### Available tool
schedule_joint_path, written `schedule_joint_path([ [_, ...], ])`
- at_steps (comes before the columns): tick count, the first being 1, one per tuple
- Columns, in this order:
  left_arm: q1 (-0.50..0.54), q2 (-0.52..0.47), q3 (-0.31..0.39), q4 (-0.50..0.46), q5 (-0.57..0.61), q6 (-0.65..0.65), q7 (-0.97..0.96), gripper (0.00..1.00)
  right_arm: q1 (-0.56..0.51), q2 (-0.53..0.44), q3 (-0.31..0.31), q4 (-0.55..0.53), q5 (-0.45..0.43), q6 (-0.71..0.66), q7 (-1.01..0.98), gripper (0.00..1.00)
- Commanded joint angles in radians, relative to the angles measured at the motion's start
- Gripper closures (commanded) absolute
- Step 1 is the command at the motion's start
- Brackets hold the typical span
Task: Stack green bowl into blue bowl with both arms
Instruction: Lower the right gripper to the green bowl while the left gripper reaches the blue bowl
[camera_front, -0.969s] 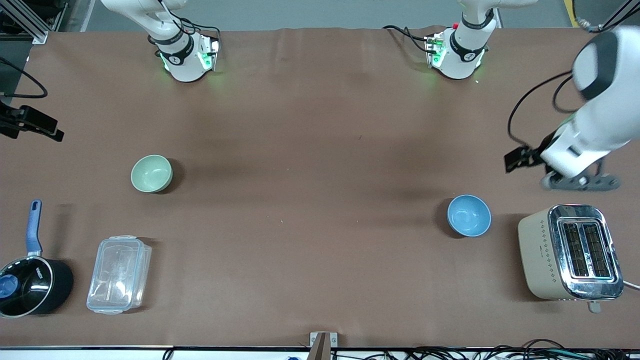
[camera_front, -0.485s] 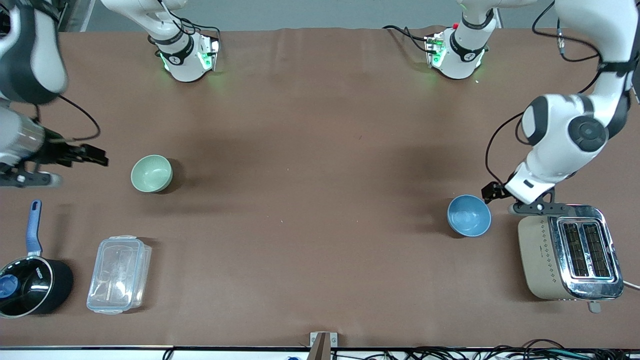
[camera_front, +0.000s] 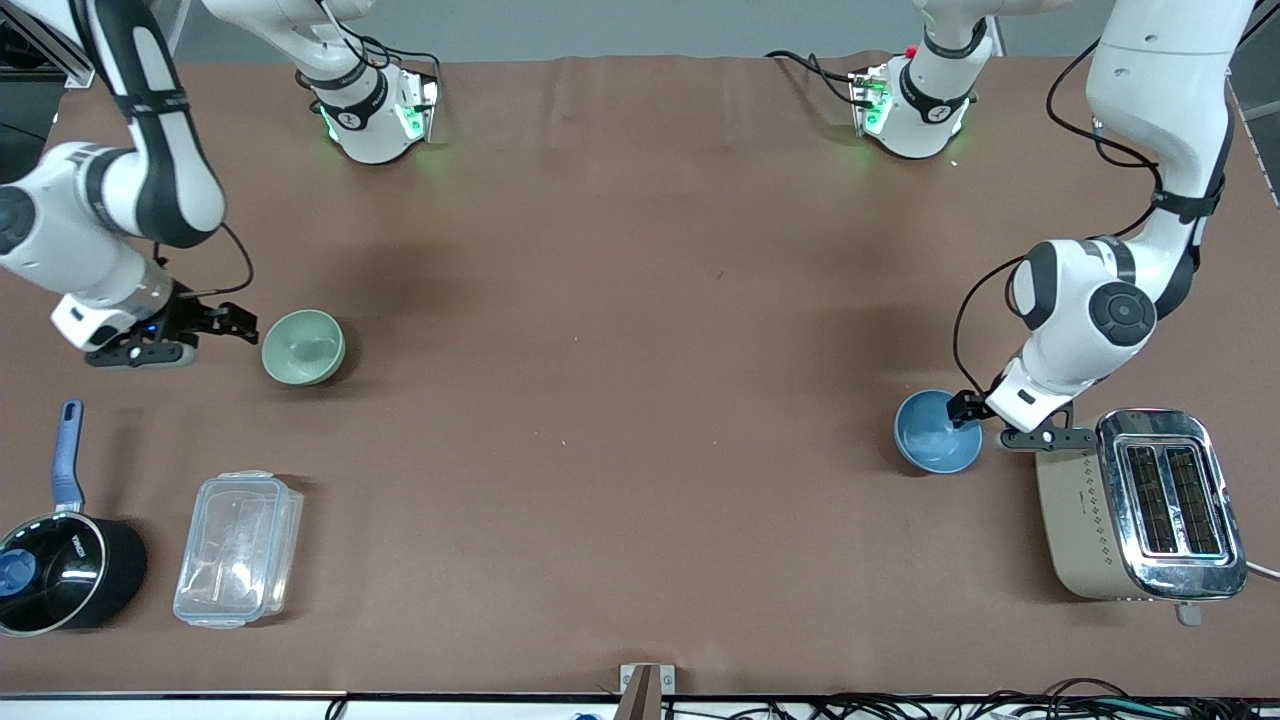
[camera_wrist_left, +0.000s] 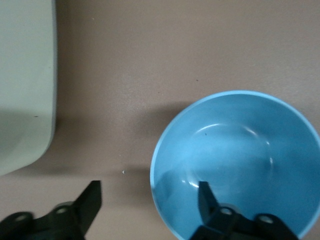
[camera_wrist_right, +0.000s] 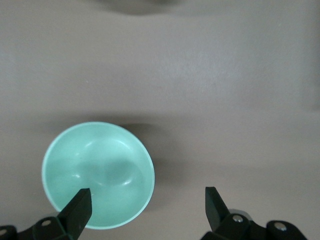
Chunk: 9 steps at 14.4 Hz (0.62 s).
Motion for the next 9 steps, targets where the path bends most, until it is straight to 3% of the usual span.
schedule_joint_path([
  [1,0.0,0.007,0.0,0.008,0.023,0.011,-0.003,0.54,-0.004,0.025,0.004,-0.107,-0.016,0.18,-0.004,0.0],
  [3,0.0,0.01,-0.001,0.009,0.023,0.011,-0.004,0.8,-0.005,0.079,0.004,-0.115,-0.009,0.255,-0.002,0.06],
  [4,0.0,0.012,-0.001,0.011,0.023,0.011,-0.004,0.88,-0.005,0.091,0.004,-0.115,-0.005,0.269,-0.001,0.12],
  [6,-0.002,0.01,-0.004,0.013,0.02,0.008,-0.006,0.99,-0.007,0.113,0.004,-0.115,-0.001,0.289,0.001,0.29],
  [8,-0.003,-0.005,-0.012,0.019,0.013,0.0,-0.021,1.0,-0.008,0.142,0.004,-0.115,0.016,0.323,0.005,0.43],
  [9,-0.003,-0.023,-0.053,0.02,0.0,-0.016,-0.041,1.0,-0.007,0.154,0.004,-0.113,0.039,0.333,0.004,0.45],
])
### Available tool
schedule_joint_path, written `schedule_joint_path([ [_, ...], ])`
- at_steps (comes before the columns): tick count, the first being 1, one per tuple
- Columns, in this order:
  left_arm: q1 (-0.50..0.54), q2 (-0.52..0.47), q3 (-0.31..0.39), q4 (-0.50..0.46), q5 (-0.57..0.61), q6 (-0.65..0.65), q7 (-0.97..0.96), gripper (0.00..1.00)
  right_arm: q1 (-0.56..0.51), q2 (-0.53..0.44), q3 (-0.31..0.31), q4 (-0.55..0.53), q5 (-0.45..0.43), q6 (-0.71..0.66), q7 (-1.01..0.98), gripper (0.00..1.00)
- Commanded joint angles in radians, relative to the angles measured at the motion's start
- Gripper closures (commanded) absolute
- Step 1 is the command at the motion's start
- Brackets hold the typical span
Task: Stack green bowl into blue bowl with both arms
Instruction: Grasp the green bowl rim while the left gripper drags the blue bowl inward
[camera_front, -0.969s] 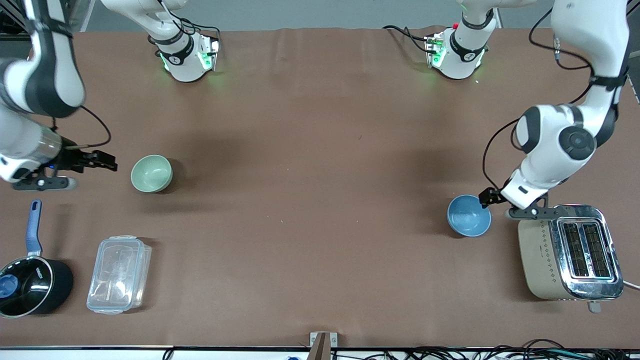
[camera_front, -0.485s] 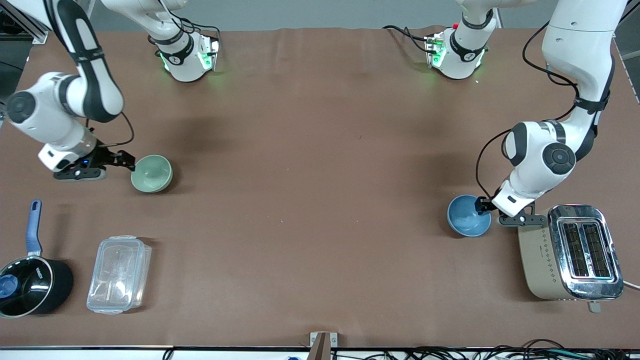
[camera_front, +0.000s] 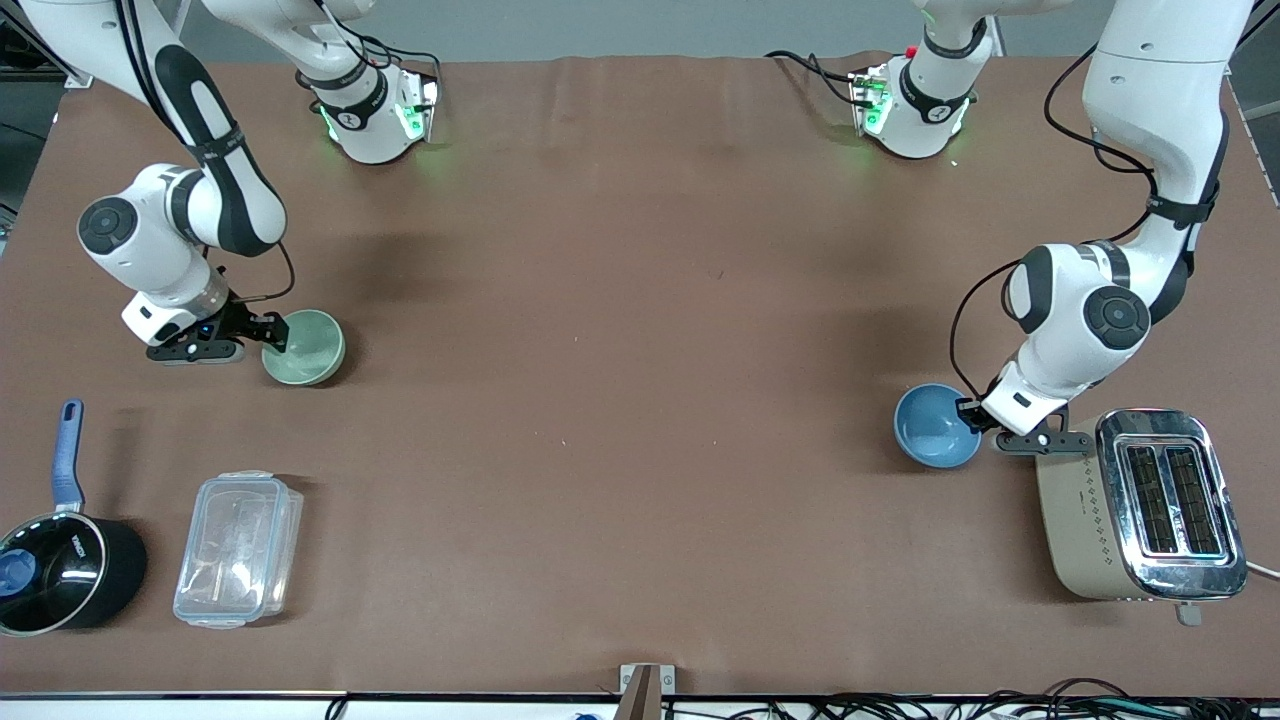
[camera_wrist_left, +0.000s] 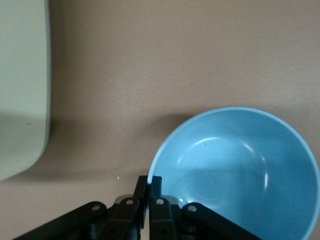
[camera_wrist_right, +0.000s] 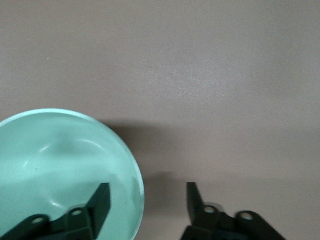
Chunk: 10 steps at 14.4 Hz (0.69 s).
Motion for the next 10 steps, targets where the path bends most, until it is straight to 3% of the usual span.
schedule_joint_path([
  [1,-0.002,-0.028,-0.093,0.018,-0.032,-0.044,-0.086,1.0,-0.007,0.024,0.004,-0.004,0.038,0.034,0.001,0.5],
  [4,-0.01,-0.031,-0.246,0.081,-0.063,-0.123,-0.344,1.0,-0.005,0.024,0.004,-0.004,0.04,0.033,0.006,0.66],
  [7,-0.059,-0.013,-0.346,0.13,-0.062,-0.144,-0.592,1.0,-0.005,0.022,0.005,-0.001,0.05,0.022,0.017,1.0],
  [10,-0.244,0.073,-0.337,0.227,-0.048,-0.143,-0.803,1.0,0.002,0.006,0.007,0.008,0.084,-0.042,0.017,1.0],
])
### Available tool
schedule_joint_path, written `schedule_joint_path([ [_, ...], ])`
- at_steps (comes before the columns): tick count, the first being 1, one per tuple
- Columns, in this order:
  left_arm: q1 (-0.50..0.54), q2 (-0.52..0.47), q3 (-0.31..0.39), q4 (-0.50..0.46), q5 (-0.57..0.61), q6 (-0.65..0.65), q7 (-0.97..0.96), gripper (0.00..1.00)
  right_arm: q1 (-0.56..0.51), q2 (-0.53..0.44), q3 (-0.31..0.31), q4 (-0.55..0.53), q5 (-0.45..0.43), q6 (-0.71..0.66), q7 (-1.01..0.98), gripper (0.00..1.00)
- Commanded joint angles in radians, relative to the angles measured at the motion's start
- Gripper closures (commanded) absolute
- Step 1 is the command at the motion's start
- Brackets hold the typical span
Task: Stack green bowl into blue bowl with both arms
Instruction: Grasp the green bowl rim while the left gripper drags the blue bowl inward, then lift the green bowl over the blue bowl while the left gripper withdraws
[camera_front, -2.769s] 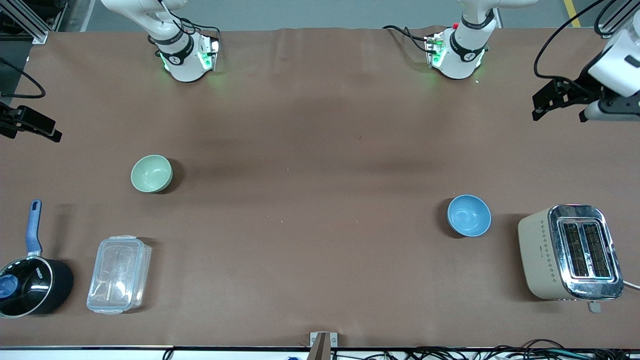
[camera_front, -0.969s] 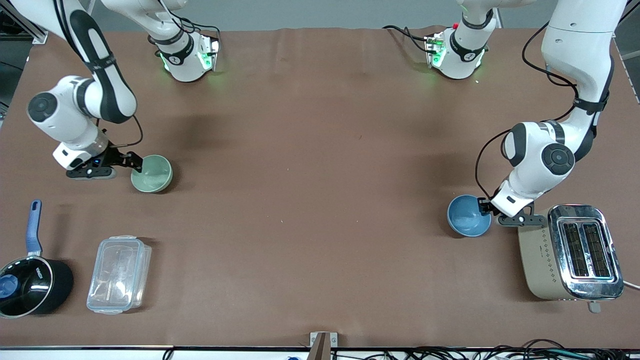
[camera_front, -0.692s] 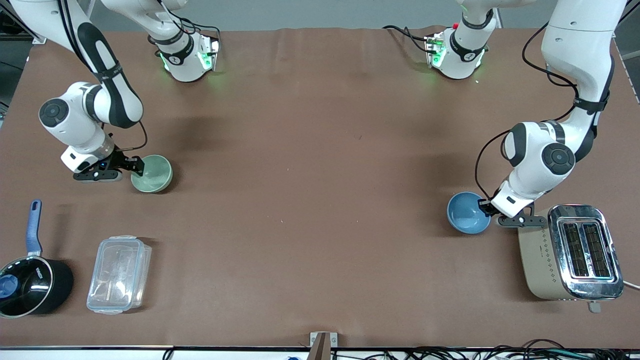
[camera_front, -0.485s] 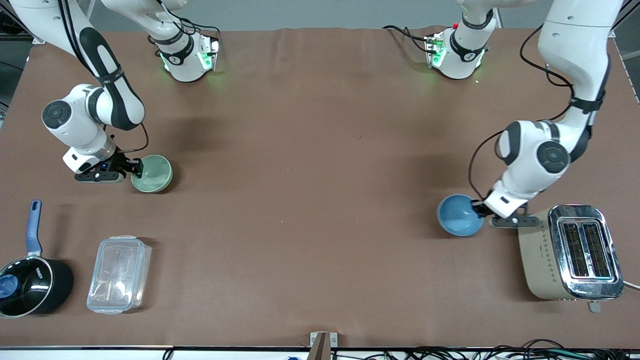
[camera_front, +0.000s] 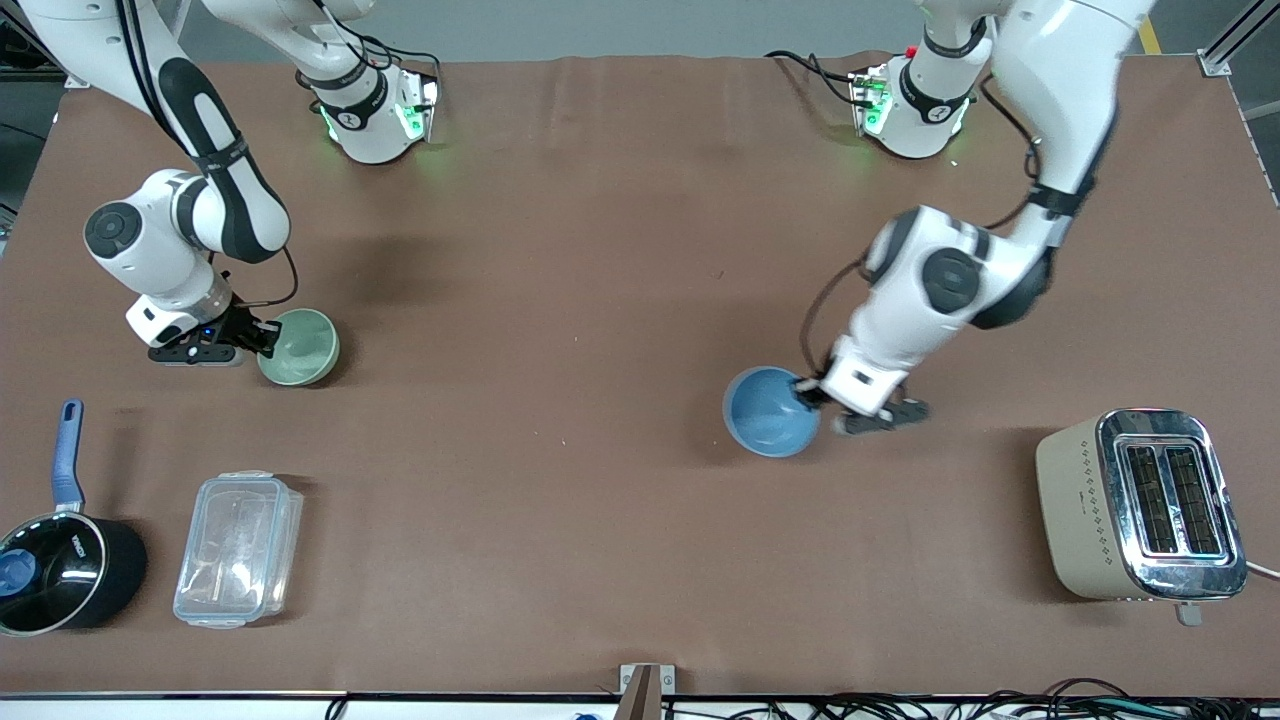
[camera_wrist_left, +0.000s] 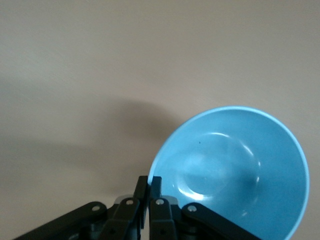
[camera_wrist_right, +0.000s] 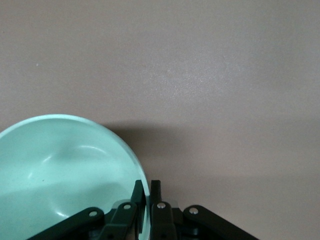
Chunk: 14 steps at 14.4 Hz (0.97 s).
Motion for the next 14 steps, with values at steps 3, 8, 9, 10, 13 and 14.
schedule_joint_path([
  [3,-0.218,0.184,0.017,0.203,0.079,-0.015,-0.296,1.0,0.008,-0.099,0.007,0.064,0.024,-0.219,-0.003,1.0],
  [8,-0.371,0.344,0.035,0.38,0.172,-0.015,-0.496,1.0,0.058,-0.156,0.015,0.349,0.053,-0.639,0.011,1.0],
  [9,-0.394,0.349,0.05,0.384,0.172,-0.015,-0.498,1.0,0.08,-0.156,0.018,0.413,0.093,-0.713,0.017,1.0],
  [10,-0.41,0.35,0.061,0.384,0.172,-0.015,-0.498,0.99,0.081,-0.155,0.035,0.461,0.11,-0.767,0.04,1.0],
  [13,-0.415,0.352,0.064,0.384,0.169,-0.015,-0.502,0.61,0.091,-0.155,0.183,0.498,0.112,-0.781,0.209,1.0],
  [14,-0.415,0.347,0.067,0.384,0.173,-0.015,-0.512,0.1,0.092,-0.15,0.225,0.514,0.112,-0.778,0.267,1.0],
])
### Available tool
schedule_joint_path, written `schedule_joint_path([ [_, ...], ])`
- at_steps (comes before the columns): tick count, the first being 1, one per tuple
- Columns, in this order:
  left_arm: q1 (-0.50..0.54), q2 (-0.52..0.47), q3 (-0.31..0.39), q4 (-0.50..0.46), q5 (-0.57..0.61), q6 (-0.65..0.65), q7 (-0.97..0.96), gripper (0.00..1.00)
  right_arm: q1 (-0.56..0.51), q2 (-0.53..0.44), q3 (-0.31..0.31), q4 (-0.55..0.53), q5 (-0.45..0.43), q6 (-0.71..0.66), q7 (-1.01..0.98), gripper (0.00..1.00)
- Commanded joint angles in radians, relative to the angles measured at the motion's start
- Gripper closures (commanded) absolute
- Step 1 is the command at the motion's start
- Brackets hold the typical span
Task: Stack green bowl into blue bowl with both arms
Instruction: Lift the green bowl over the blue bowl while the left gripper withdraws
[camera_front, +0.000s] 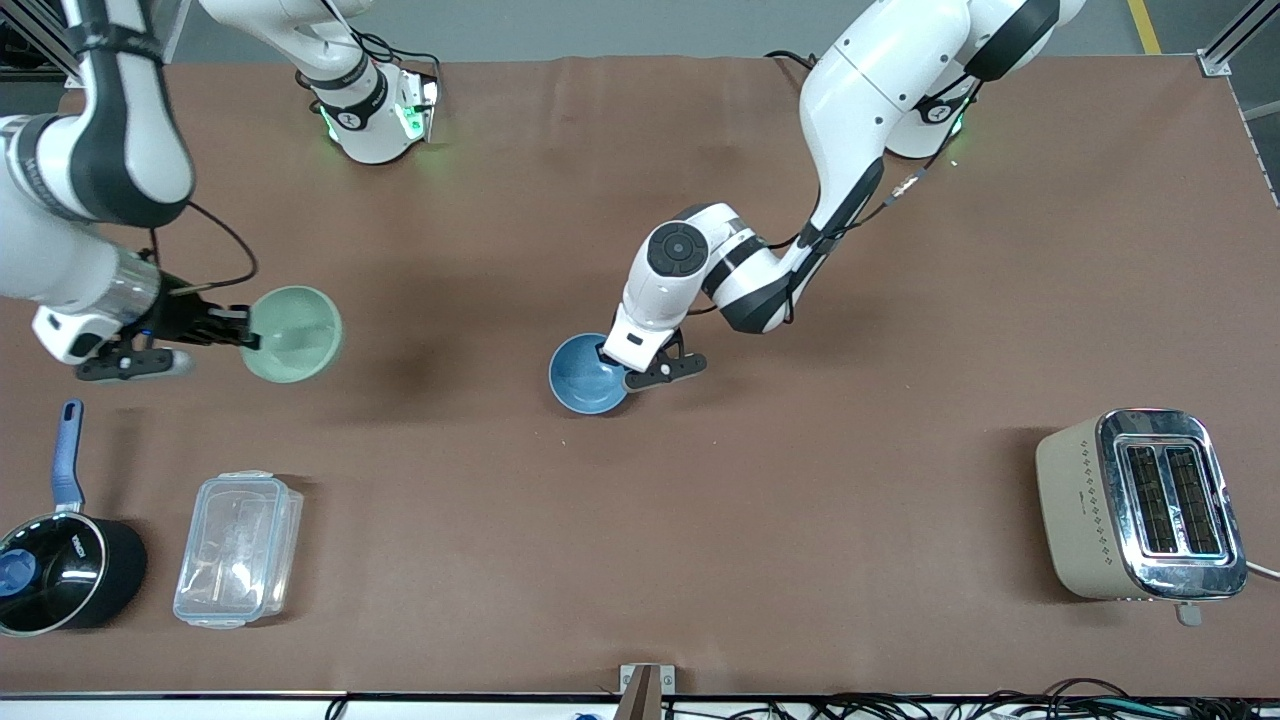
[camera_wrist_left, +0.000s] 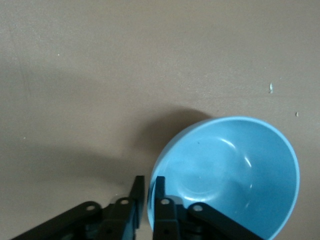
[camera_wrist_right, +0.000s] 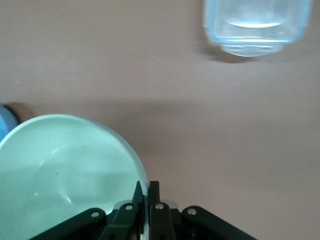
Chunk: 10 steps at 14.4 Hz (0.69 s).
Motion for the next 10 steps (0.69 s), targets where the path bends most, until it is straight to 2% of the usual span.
schedule_joint_path([
  [1,-0.006,-0.016,0.019,0.025,0.03,-0.021,-0.026,0.0,0.011,0.032,0.128,0.041,0.012,0.006,0.158,1.0],
  [4,0.041,-0.137,0.071,0.038,0.079,-0.154,0.018,0.0,0.026,0.105,0.249,0.051,0.017,0.094,0.284,1.0],
  [8,0.218,-0.297,0.074,0.087,0.086,-0.425,0.248,0.0,0.051,0.227,0.42,0.049,0.0,0.3,0.481,1.0],
  [10,0.299,-0.367,0.076,0.099,0.088,-0.523,0.395,0.0,0.089,0.286,0.451,0.051,-0.026,0.39,0.56,1.0],
])
